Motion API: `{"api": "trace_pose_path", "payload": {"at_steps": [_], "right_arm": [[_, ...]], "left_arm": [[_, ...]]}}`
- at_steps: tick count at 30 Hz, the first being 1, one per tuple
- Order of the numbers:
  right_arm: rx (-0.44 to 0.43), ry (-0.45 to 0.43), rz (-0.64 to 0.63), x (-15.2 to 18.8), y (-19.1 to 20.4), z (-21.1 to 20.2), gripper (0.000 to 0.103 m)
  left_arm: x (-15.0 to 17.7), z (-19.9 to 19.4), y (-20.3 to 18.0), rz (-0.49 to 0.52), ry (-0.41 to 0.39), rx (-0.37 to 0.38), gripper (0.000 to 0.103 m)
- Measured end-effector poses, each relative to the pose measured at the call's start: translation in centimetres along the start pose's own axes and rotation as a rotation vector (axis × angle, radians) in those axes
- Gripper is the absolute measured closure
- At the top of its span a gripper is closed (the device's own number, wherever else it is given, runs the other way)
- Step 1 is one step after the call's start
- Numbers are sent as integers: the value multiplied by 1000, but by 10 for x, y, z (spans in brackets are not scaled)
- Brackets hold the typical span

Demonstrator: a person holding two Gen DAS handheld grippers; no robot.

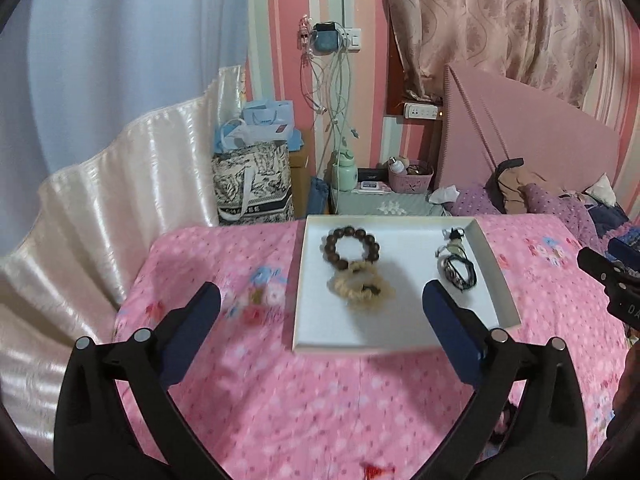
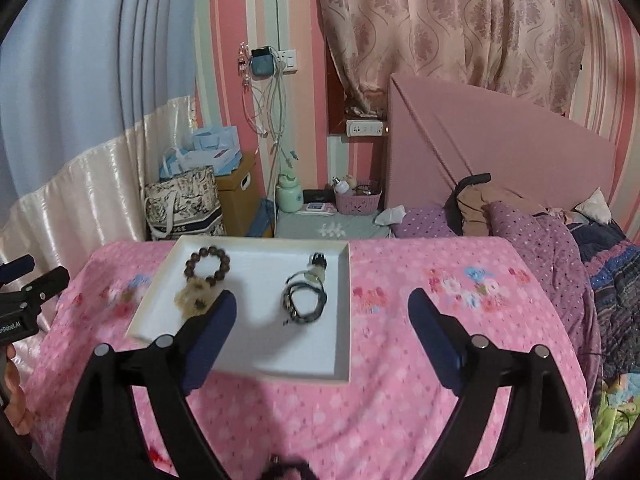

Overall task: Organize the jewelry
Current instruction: 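Lift both open tools away from the tray toward the bedspread, then grasp the red tassel pendant with the left tool while the right tool grasps the black scrunchie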

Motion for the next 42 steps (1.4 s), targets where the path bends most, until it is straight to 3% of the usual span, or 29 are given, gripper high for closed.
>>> {"api": "trace_pose_path", "payload": {"at_steps": [6,16,26,42], "right_arm": [[-4,22,-6,36,-10,-15,15],[-16,65,20,104,-22,-20,15],[15,124,28,151,-35,-6,15],[62,202,14,185,-46,25,15]], "left_arm": [[46,-21,-4,-4,21,-3,3],[116,-14,-21,-19,89,35,3],[157,-2,-35,-5,138,67,3],[189,29,-56,19,218,140,7]]}}
Point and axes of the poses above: each gripper's, at about its wrist camera, not at the fingertips, and z roughly the way its jaws point, y to its left, x to its underside, the point moved 7 cm from there along z, roughly the way its jaws point, and after that the axes turned 10 degrees about z, right-handed, at the moved point
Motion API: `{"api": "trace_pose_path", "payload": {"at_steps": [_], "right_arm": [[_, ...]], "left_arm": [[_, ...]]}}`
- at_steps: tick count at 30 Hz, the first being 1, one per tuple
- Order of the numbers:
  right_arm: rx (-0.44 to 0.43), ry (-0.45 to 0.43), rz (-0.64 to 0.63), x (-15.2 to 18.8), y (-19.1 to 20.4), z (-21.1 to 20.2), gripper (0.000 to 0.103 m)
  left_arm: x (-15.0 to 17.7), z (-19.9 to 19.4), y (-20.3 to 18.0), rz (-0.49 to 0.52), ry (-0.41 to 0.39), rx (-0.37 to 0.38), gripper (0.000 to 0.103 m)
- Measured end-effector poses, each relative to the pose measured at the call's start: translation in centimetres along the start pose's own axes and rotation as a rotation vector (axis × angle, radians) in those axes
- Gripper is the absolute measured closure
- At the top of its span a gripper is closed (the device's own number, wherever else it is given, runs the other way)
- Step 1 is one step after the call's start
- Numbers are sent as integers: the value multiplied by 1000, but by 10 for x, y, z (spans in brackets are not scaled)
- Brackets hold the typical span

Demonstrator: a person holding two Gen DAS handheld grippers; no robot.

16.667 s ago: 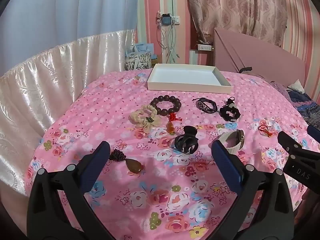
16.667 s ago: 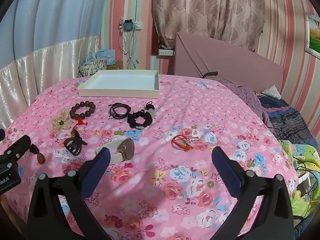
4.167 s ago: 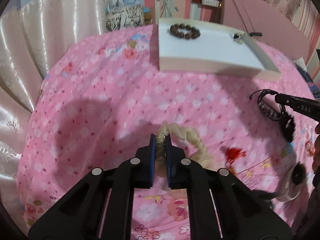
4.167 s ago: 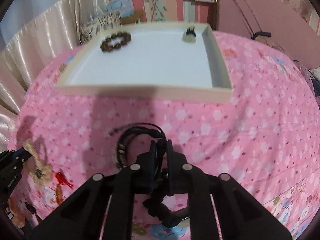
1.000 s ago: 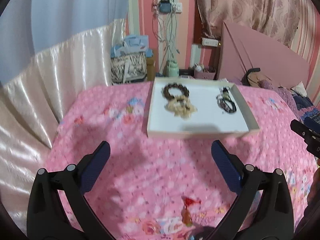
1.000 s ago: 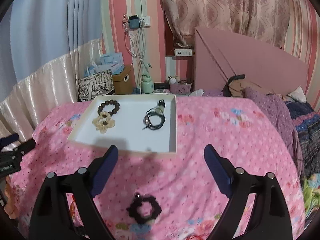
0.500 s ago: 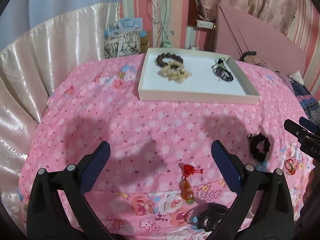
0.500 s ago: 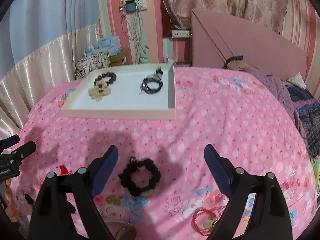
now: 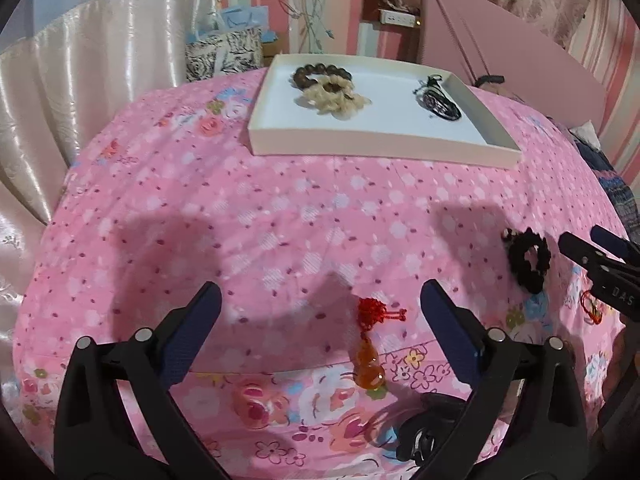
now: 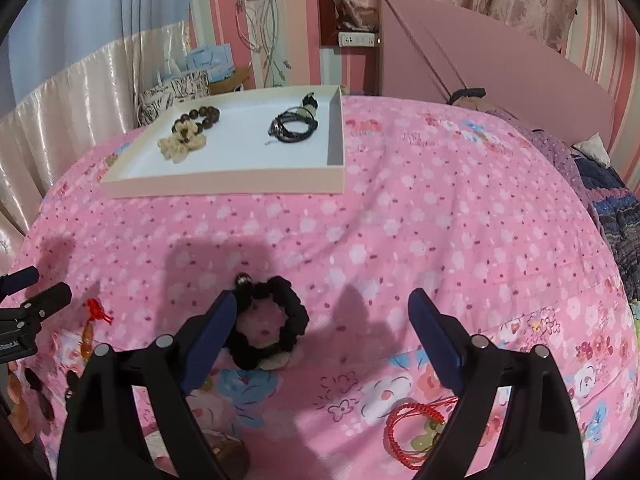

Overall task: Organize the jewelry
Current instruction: 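Grasp the red tassel pendant with the left tool while the right tool grasps the black scrunchie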

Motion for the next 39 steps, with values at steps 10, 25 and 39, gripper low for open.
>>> {"api": "trace_pose_path", "payload": {"at_steps": [10,25,39], "right_arm": [[20,43,-16,9,-1,21,16],[13,83,-40,21,7,40,37],[-20,85,-59,20,15,38,75]], "left_arm": [[13,28,-18,40,77,75,33],[13,40,-17,70,89,38,58],[14,37,-15,78,85,28,85]]}}
Point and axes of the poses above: each gripper's, at about its wrist camera, not at the fingertips, and z roughly the way its jaws point, y to its left, x to its underside, the point moved 7 cm from there along z, roughly the way its jaws point, and after that the axes turned 10 degrees about z, right-handed, at the moved point
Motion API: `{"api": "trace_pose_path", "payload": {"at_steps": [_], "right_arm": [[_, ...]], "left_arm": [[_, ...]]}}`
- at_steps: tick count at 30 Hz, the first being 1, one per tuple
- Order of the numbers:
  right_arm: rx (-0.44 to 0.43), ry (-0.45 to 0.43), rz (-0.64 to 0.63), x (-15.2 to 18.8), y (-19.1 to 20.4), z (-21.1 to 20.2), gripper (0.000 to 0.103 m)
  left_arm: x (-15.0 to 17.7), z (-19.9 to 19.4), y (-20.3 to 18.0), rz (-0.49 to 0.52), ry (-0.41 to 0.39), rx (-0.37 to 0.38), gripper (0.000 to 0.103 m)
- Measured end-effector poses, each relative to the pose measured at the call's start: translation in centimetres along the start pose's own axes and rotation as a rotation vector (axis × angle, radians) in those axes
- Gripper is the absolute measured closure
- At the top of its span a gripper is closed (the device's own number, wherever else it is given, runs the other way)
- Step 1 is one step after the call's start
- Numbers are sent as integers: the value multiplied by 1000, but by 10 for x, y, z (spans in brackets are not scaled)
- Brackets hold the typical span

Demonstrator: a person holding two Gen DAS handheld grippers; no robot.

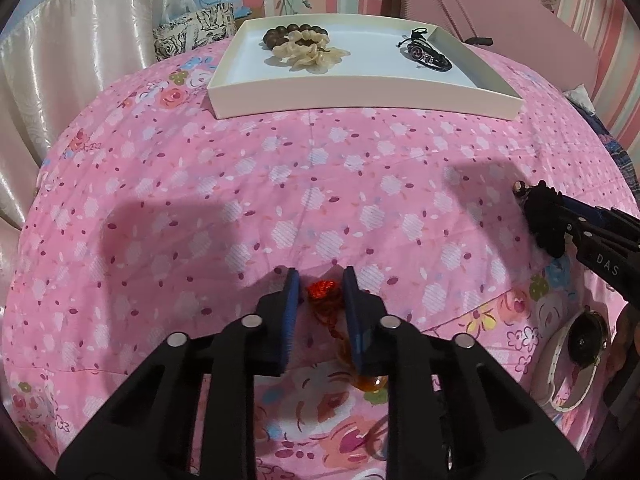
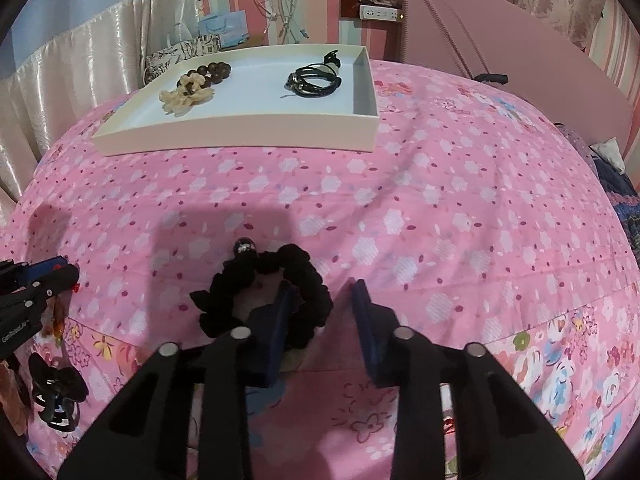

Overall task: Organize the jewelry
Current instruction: 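Grasp the red tassel pendant with the left tool while the right tool grasps the black scrunchie, then carry the red tassel pendant and black scrunchie over the white tray with both tools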

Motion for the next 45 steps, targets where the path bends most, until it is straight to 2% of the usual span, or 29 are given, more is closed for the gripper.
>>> {"api": "trace_pose_path", "payload": {"at_steps": [7,11,18,27,34,39,45], "right_arm": [[-32,10,2,-1,2,-1,89],[-44,-6,20,-7,-1,-7,91],[-71,-47,24,-25,1,-24,91],[-97,-104,14,-59,11,-42,91],[-110,-160,7,-104,24,-52,91],[-109,-184,8,-138,34,-46,91],[-104,-180,14,-165,42,-26,91]], "left_arm": [[0,-1,1,-7,11,-9,94],[-2,-4,4,-26,10,5,95],[-18,-25,7,-39,-39,8,95],[-61,-56,21,-55,-101,-3,95],[-112,-68,31,-56,-144,-8,95],[-142,-59,40,-60,-142,-15,95],[-171,-28,52,-65,-108,-28,95]]}}
Point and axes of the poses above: each gripper's, at about its wrist camera, not at the fingertips, and z roughly the way its jaws point, y to its left, x to its underside, the point moved 7 cm from there along z, roughly the way its jaws point, and after that the axes turned 10 degrees about z, right-handed, at the moved point
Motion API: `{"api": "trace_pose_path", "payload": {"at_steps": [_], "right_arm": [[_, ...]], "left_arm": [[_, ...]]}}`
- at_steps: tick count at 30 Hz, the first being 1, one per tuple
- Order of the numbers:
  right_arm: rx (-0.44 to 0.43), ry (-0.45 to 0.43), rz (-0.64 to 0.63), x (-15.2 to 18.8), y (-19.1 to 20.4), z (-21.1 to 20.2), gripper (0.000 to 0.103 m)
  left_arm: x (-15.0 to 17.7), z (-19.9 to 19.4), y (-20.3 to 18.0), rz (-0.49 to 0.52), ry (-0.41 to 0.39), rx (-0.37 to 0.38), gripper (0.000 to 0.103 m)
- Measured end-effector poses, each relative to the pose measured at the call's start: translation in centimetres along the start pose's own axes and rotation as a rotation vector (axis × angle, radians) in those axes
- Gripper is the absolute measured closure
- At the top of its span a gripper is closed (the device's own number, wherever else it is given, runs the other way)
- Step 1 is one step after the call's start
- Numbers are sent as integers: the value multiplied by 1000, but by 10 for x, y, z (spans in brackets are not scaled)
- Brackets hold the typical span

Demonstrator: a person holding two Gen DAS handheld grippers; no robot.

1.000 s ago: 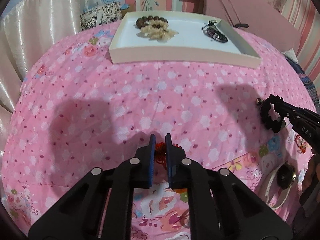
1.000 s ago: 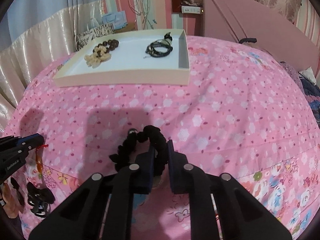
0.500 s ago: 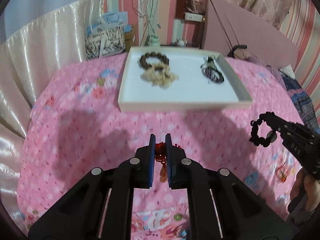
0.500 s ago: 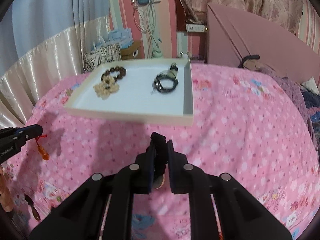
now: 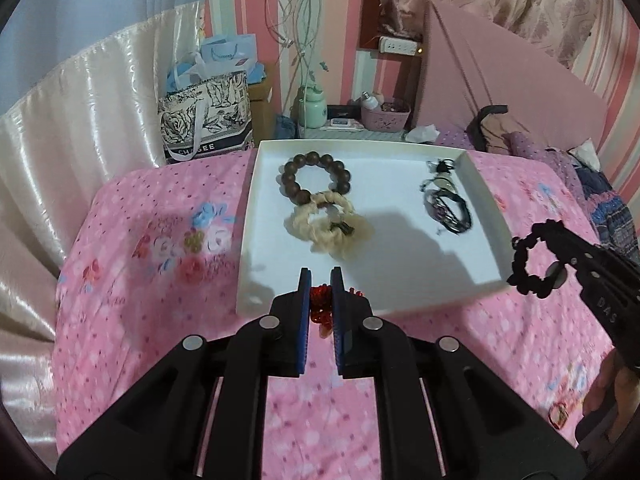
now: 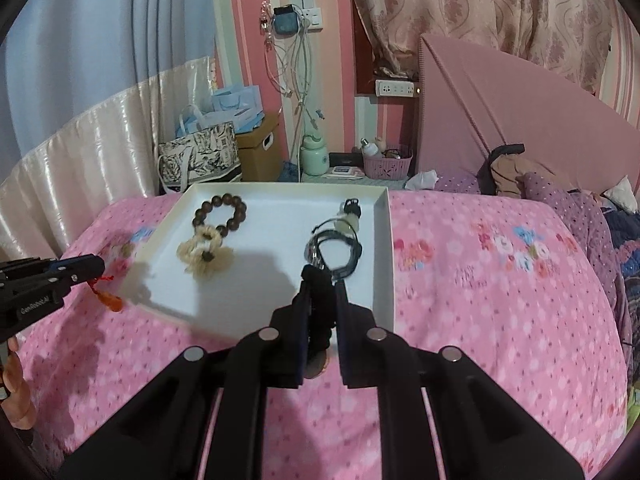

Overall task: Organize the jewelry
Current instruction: 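Carry the red tassel pendant and black scrunchie over the white tray with both tools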

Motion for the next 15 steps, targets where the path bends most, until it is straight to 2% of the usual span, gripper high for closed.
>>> {"api": "trace_pose_path", "payload": {"at_steps": [5,15], "right_arm": [[-1,28,11,-5,1,35,91],[33,74,21,7,-13,97,92]], "left_arm": [[-9,32,4,2,34,-2,95],[-5,97,16,-4,107,-6,95]]}}
Point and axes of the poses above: each gripper's, at about its wrist camera, not at the fingertips, and z roughly the way its jaws point, y to its left, x to its underside, the point moved 7 cm from there along z, roughly the way its jaws point, and after that the axes turned 10 degrees about z, right-handed, at the moved point
